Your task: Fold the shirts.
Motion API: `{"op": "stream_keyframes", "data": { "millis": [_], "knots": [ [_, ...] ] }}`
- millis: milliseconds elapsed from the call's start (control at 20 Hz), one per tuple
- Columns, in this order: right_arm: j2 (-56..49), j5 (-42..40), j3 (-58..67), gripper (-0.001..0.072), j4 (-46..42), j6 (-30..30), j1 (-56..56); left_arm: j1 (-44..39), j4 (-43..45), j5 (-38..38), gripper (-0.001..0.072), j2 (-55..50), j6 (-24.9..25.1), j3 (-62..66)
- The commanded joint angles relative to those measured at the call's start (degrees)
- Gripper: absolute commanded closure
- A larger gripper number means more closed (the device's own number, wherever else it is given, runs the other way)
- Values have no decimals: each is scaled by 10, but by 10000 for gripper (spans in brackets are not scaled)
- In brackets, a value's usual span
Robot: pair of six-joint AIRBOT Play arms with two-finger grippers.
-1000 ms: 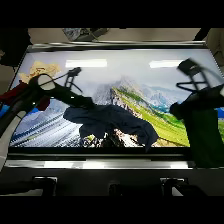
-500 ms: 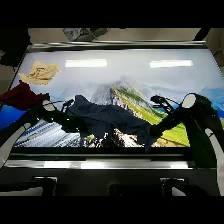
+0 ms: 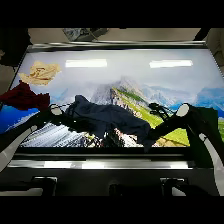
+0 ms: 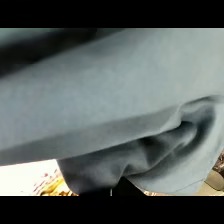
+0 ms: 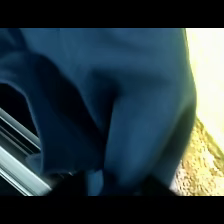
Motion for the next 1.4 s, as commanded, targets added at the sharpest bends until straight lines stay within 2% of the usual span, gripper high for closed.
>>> {"op": "stream_keyframes", "data": {
  "millis": [0, 200, 300, 400, 500, 650, 800, 1050, 1250, 1350],
  "knots": [
    [2, -40, -12, 660, 10, -2, 0, 8, 25, 12, 680, 23, 0, 17],
    [61, -39, 82, 659, -70, -16, -1, 45, 124, 12, 680, 152, -3, 145],
    [110, -47, 175, 661, -142, -16, -1, 80, 166, 12, 681, 227, -33, 259],
    [167, -65, 281, 660, -209, -6, -1, 119, 170, 20, 680, 285, -52, 379],
    [219, -71, 357, 660, -223, 2, -1, 141, 170, 31, 680, 330, -62, 483],
    [291, -78, 398, 660, -197, 27, -1, 142, 155, 34, 680, 372, -71, 583],
    [346, -88, 416, 661, -195, 46, -1, 143, 146, 33, 680, 397, -71, 629],
    [375, -76, 435, 661, -198, 73, -1, 143, 149, 44, 680, 415, -71, 631],
    [341, -30, 435, 661, -198, 98, -1, 143, 190, 42, 680, 382, -71, 628],
    [283, 39, 434, 661, -192, 102, -1, 143, 223, 33, 680, 337, -70, 611]
  ]
}}
